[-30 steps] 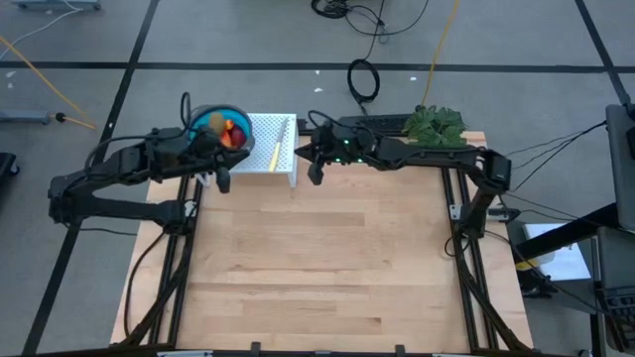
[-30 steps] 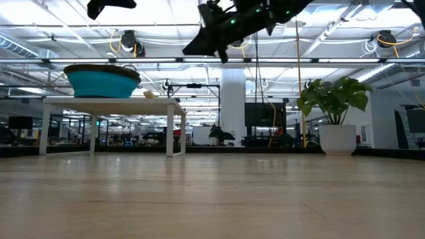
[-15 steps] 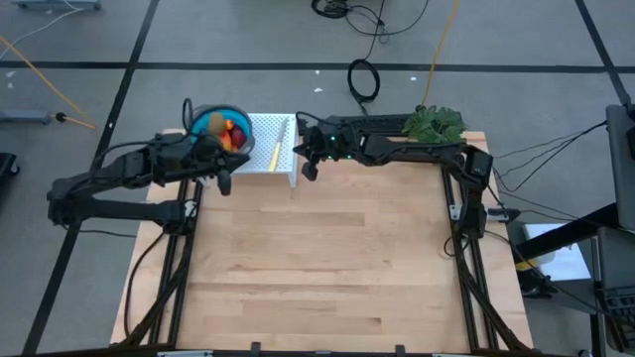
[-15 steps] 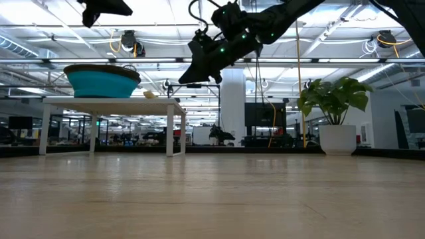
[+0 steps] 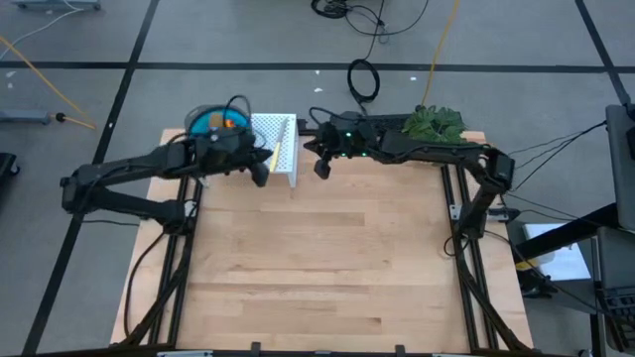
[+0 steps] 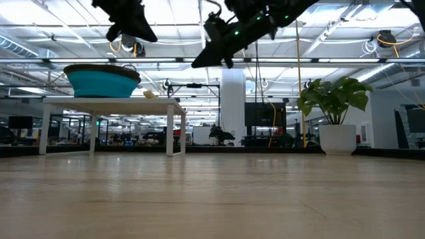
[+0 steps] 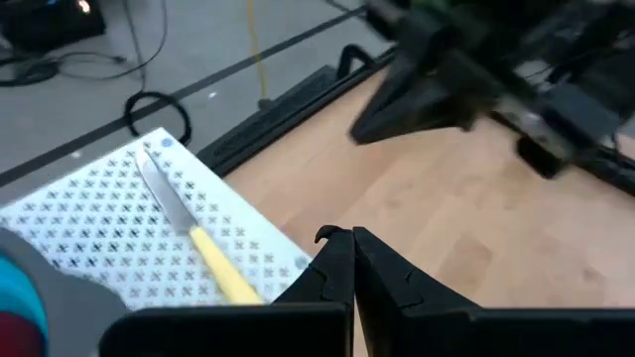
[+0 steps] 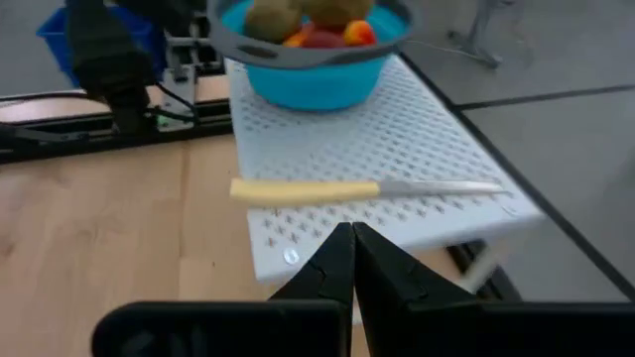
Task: Pick & Place Fruit
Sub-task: Put the butter knife into the right side of the blue strainer bowl on the shelf
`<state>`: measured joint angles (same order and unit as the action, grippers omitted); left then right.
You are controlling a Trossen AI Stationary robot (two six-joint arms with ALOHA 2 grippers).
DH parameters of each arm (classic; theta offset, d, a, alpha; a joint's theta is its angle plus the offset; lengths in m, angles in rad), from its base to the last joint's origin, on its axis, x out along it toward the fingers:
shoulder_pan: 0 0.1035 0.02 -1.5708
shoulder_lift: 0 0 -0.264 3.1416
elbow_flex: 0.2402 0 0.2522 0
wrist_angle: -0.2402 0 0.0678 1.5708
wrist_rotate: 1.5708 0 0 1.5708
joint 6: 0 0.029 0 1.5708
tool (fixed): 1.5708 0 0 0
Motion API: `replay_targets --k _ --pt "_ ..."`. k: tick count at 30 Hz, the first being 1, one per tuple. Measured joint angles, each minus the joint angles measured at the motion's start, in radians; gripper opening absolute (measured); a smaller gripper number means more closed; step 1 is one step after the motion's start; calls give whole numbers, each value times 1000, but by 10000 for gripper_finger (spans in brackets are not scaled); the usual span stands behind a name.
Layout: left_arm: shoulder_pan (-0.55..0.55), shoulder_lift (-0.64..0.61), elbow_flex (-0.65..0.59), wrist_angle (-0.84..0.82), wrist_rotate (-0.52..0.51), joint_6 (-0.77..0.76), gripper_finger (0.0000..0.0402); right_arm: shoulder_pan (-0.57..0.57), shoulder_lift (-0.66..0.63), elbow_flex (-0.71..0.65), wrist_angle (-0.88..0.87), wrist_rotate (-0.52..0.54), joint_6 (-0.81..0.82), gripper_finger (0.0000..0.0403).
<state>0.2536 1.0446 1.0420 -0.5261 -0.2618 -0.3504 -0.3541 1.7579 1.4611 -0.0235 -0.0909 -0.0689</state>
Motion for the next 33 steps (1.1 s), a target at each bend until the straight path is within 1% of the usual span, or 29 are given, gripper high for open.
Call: replay_targets --k 5,7,11,13,16,21,23,26,29,33 --pt "47 174 166 -157 17 12 0 -16 -125 -114 20 68 -2 0" --pt "65 246 234 -228 25 10 0 -26 -174 -162 6 70 -9 0" --pt "91 376 376 -294 33 7 0 -39 -256 -249 27 66 -6 0" --pt "103 437 436 -292 34 -7 0 -46 -298 -296 61 62 -3 0" --pt "121 518 511 -289 36 -42 0 -52 -368 -359 65 63 -5 0" --pt "146 643 603 -298 39 -74 0 -59 -487 -455 61 59 -13 0" --pt "162 685 638 -325 64 -96 0 -66 -525 -481 68 60 -24 0" --pt "191 742 684 -369 74 -110 0 -77 -573 -518 64 60 -30 0" --pt "219 790 715 -398 76 -118 0 -82 -600 -542 64 52 -30 0" --pt "261 808 721 -418 82 -136 0 -86 -608 -563 63 7 -30 0"
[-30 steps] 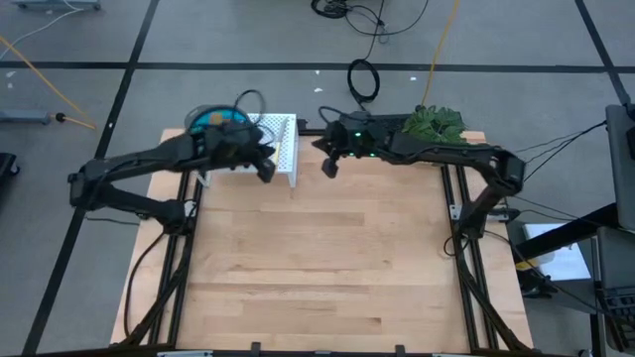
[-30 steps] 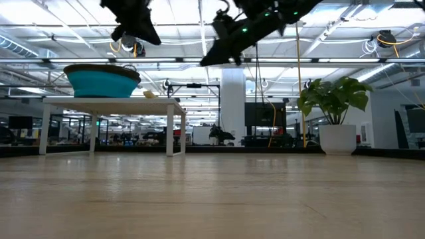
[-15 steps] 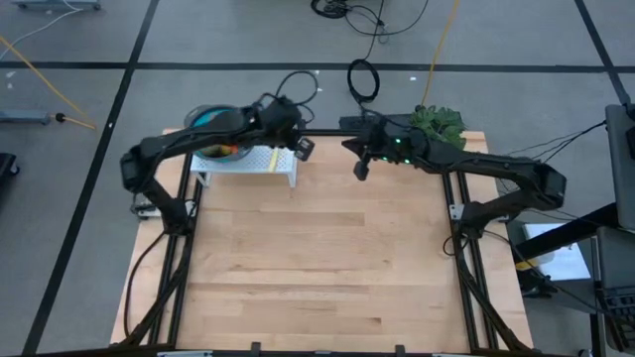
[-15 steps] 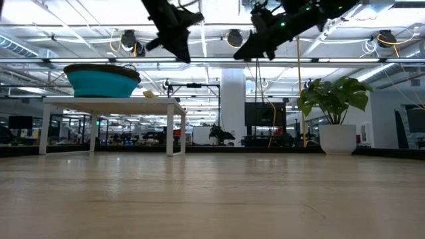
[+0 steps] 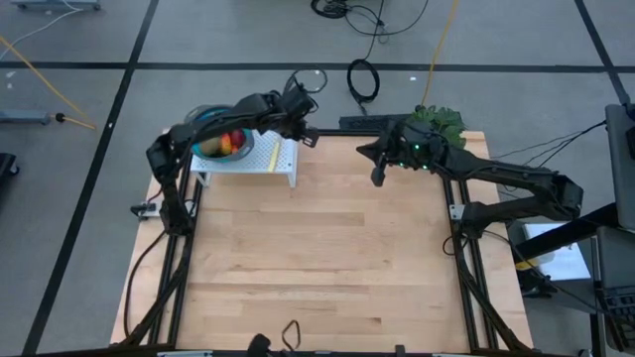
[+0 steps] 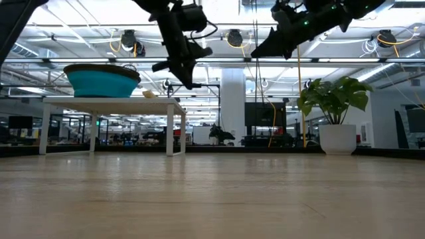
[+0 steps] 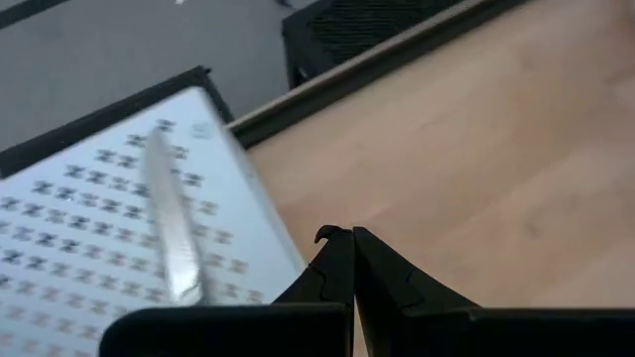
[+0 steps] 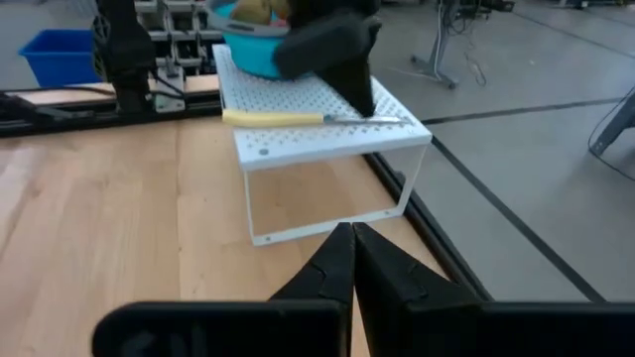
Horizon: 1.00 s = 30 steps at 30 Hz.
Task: Pick & Place Fruit
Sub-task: Put the butter knife into the right side of the blue strainer bowl on the shelf
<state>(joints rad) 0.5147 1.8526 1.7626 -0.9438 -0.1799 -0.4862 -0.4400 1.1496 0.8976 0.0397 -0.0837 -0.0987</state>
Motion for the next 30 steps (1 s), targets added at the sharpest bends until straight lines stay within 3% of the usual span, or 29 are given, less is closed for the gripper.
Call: replay_targets --k 15,30 --pt "110 23 1 -40 7 36 0 -10 0 -14 -6 0 -52 0" --pt "142 53 1 -50 37 73 0 -45 0 -14 -6 0 -71 0"
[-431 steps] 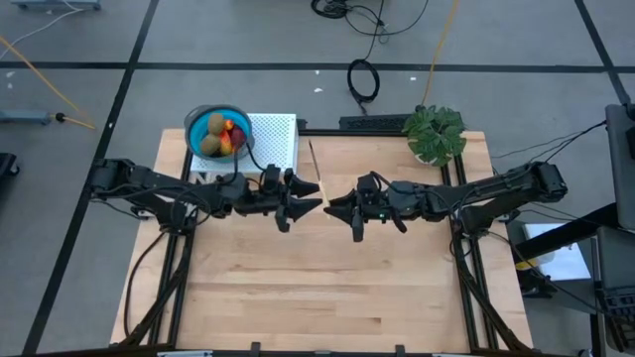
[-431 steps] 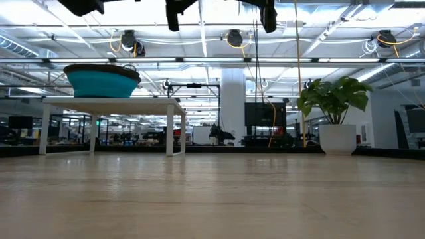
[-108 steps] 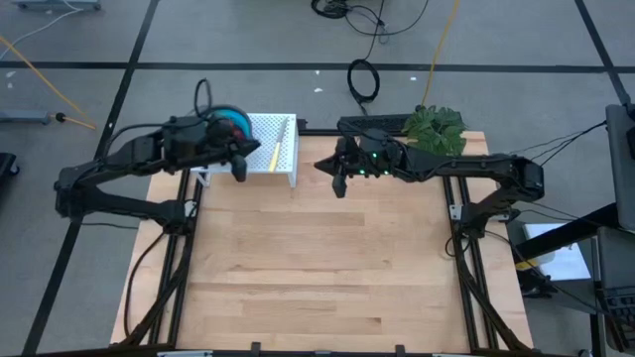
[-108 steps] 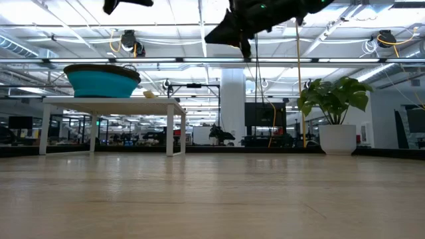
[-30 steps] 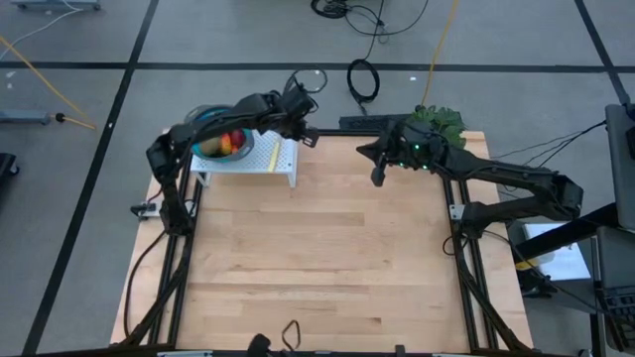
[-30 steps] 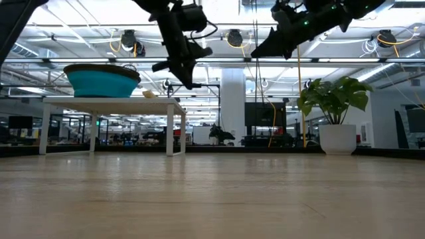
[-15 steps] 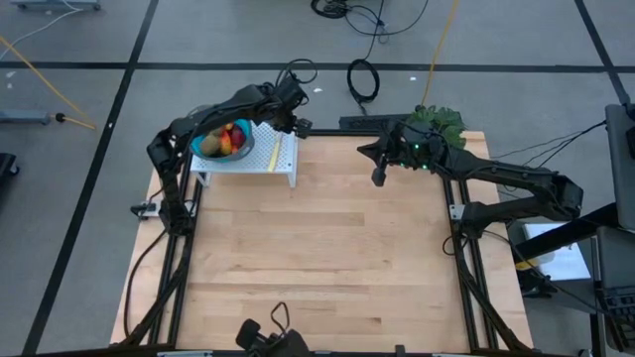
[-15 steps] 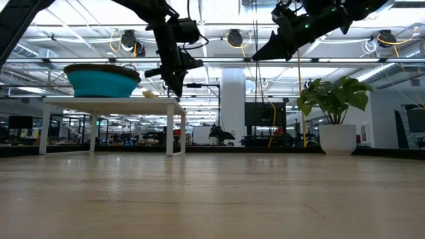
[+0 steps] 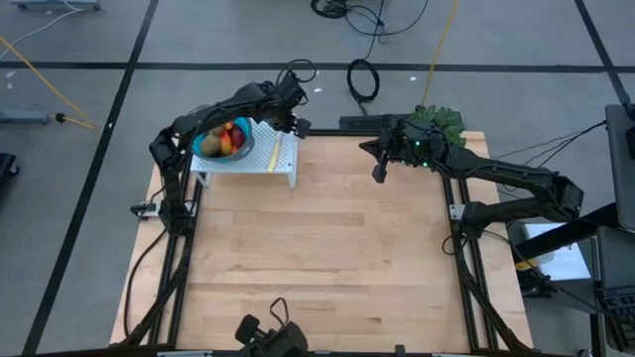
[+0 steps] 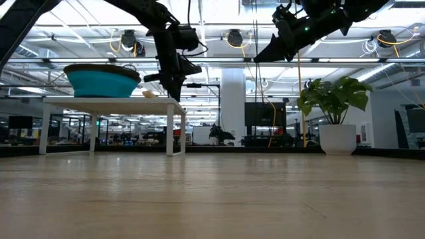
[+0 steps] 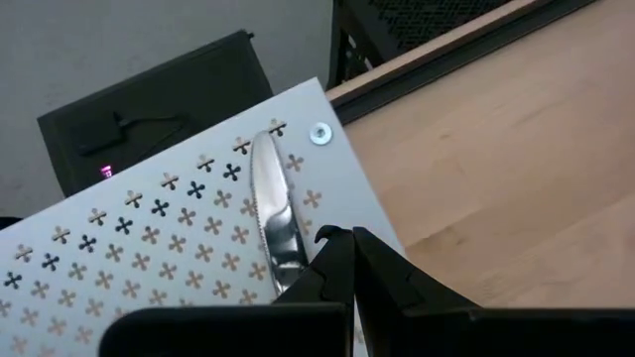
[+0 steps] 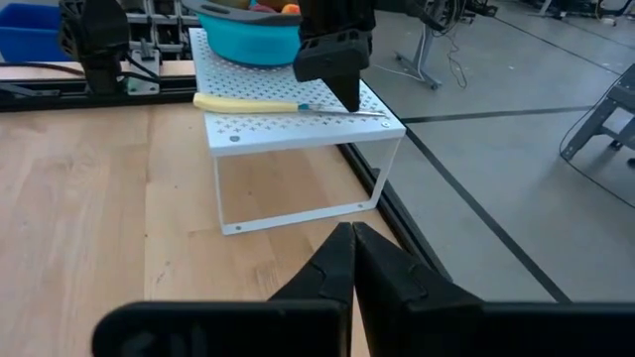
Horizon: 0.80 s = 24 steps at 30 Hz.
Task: Pick & Place Fruit
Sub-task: Put the butter knife into the right side of the blue strainer bowl on the shelf
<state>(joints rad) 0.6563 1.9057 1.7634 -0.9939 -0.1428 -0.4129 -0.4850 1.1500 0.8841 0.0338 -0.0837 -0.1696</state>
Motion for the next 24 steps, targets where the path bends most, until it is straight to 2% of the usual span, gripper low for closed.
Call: replay_targets --k 24 --pt "11 9 0 -15 12 18 0 0 0 0 0 0 -11 0"
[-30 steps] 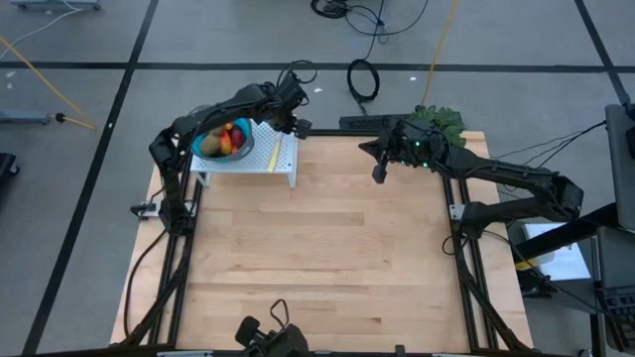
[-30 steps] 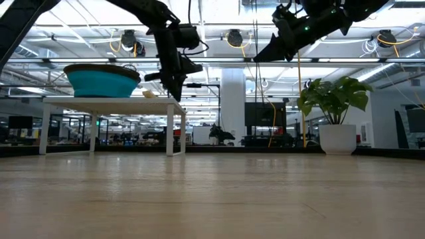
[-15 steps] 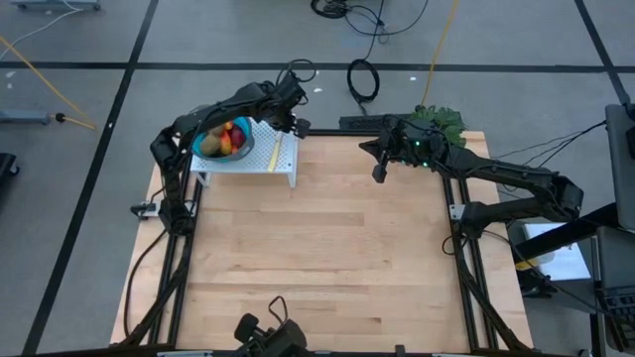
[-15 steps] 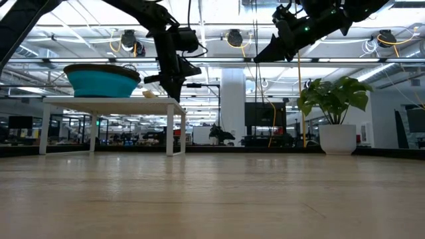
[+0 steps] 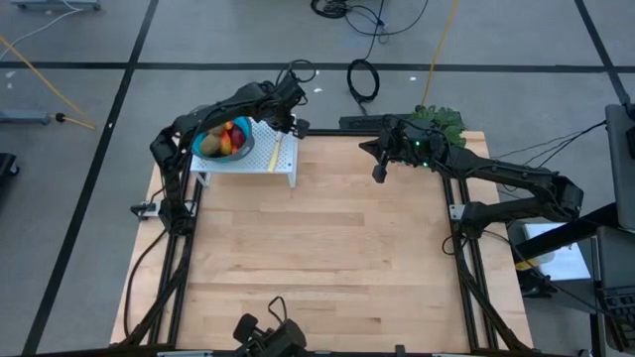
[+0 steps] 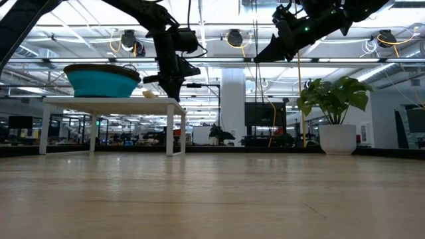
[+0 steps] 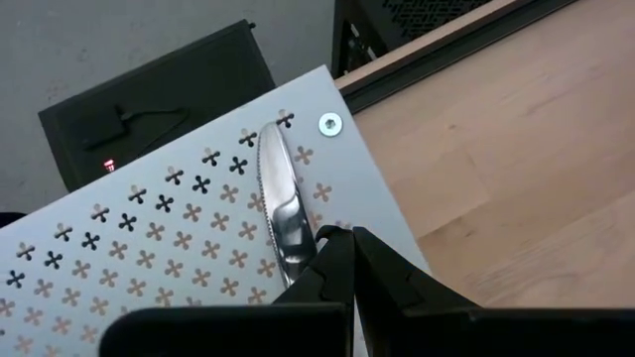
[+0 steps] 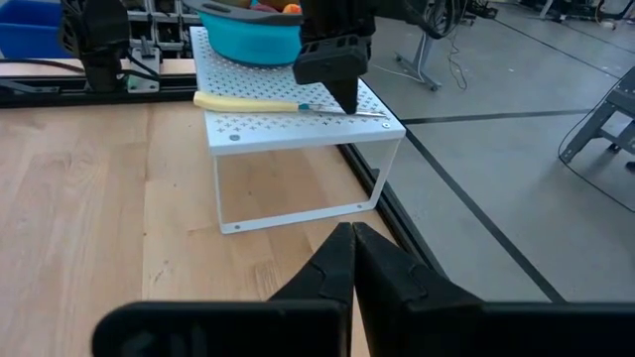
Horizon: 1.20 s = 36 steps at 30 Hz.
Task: Pick & Place Fruit
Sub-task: Put the butter knife into the right side of the blue strainer bowl on the shelf
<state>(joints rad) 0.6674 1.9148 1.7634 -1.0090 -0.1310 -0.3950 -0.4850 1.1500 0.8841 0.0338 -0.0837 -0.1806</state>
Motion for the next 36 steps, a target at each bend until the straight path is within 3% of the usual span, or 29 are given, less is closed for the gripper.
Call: replay_targets --k 36 --pt "24 18 -1 -43 -22 1 0 0 0 1 7 4 0 0"
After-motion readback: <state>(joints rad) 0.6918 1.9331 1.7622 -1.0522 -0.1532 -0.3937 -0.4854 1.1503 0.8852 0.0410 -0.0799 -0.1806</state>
